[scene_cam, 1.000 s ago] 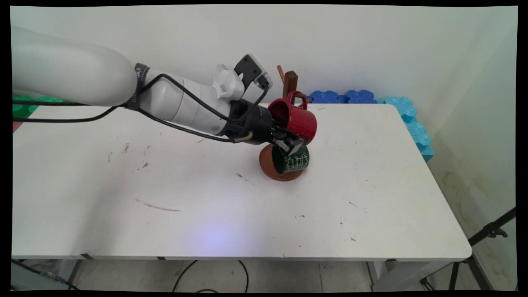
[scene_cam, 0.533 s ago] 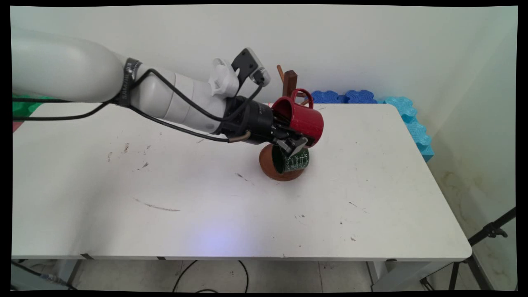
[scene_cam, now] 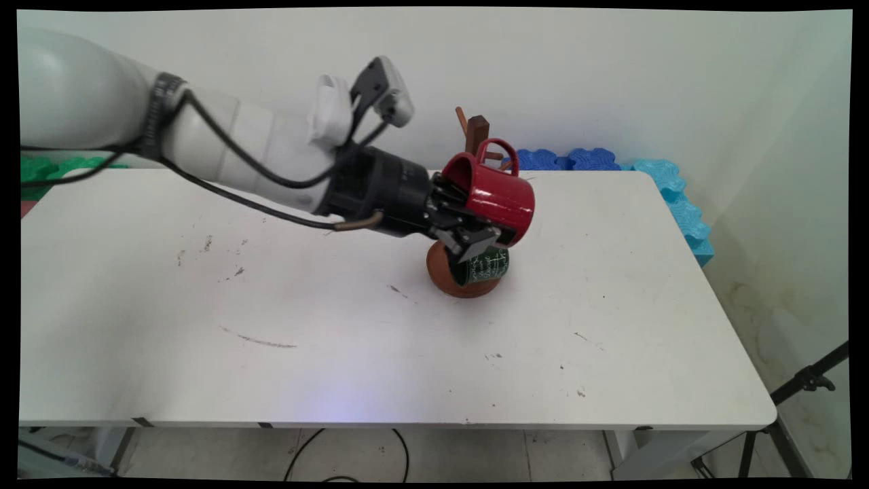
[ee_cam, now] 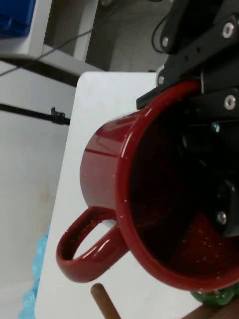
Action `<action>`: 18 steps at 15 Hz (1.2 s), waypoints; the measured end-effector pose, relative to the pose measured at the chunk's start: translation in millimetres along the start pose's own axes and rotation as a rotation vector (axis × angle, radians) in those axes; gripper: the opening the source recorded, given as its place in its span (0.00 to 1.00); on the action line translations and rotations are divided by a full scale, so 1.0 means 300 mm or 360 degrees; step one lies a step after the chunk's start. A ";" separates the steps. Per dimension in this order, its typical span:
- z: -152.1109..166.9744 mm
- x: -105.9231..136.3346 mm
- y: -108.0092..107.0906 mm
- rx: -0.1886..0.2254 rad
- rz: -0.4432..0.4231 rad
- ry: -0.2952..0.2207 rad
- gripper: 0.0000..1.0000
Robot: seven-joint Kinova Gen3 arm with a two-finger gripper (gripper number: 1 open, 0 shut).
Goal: Place the picked object on the table
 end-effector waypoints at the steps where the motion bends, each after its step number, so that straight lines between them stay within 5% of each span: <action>1: -0.016 0.002 0.002 -0.0008 0.0006 -0.0004 0.00; 8: -0.196 0.046 -0.020 -0.0015 0.0047 -0.0153 0.00; 18: -0.366 0.069 -0.169 0.0154 0.0295 -0.0623 0.00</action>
